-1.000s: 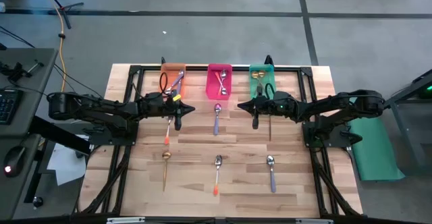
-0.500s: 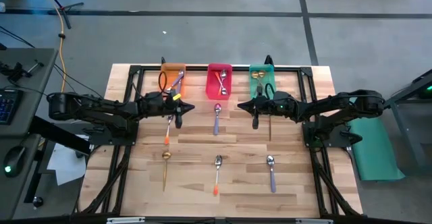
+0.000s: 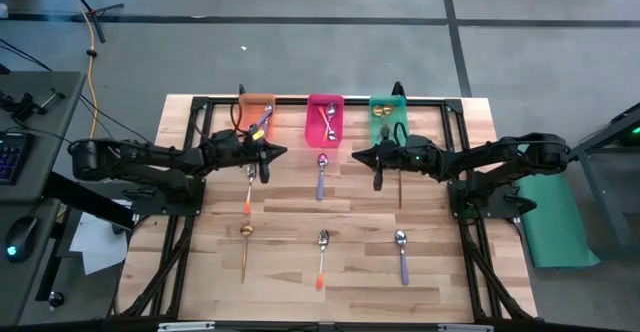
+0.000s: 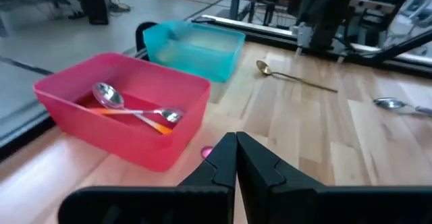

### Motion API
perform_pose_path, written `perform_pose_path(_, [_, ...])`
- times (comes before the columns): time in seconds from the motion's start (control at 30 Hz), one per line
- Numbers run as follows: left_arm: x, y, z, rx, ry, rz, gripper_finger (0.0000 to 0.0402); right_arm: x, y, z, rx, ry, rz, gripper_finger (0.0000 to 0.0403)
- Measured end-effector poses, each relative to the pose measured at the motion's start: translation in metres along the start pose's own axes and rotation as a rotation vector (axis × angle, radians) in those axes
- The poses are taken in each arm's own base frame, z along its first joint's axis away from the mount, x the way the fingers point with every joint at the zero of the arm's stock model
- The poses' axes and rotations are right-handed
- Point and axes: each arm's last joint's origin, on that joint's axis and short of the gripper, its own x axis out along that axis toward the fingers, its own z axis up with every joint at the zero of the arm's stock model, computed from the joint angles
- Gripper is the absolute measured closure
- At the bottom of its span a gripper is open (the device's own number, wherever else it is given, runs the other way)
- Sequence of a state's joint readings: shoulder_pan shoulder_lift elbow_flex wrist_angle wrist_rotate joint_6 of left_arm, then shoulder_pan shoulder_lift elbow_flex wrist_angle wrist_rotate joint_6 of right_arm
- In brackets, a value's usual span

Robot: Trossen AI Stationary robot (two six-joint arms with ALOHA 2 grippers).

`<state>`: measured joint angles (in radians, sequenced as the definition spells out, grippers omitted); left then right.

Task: Sort silverware by color (type)
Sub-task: Put the orange spoon into the pink bin

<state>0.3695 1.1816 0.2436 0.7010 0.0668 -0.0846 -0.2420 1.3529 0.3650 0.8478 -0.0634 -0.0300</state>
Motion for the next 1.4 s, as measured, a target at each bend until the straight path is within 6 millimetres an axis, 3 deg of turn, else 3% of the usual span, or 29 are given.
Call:
perform_pose_path(0.3, [-0.003,0.022,0.001,-0.074,0.006,-0.016,0.0401,0.005,-0.006,0.012,-0.001,-0.038,-0.1,0.0402])
perform_pose_path(0.53, [-0.004,0.026,-0.007,-0.161,0.079,0.029,0.0401,0.01,-0.013,0.019,-0.026,-0.029,-0.123,0.0402])
perform_pose_path(0.93, [-0.001,0.0,-0.012,-0.183,0.129,0.008,0.0354,0.019,-0.013,-0.001,-0.041,0.073,-0.112,0.0397])
perform_pose_path(1.23, [0.0,-0.016,-0.016,-0.15,0.168,0.067,0.0343,0.019,-0.013,0.0,-0.015,0.065,-0.112,0.0323])
perform_pose_path(1.4, [0.004,-0.02,-0.012,-0.163,0.289,0.108,0.0343,0.019,-0.012,-0.001,-0.006,0.079,-0.084,0.0305])
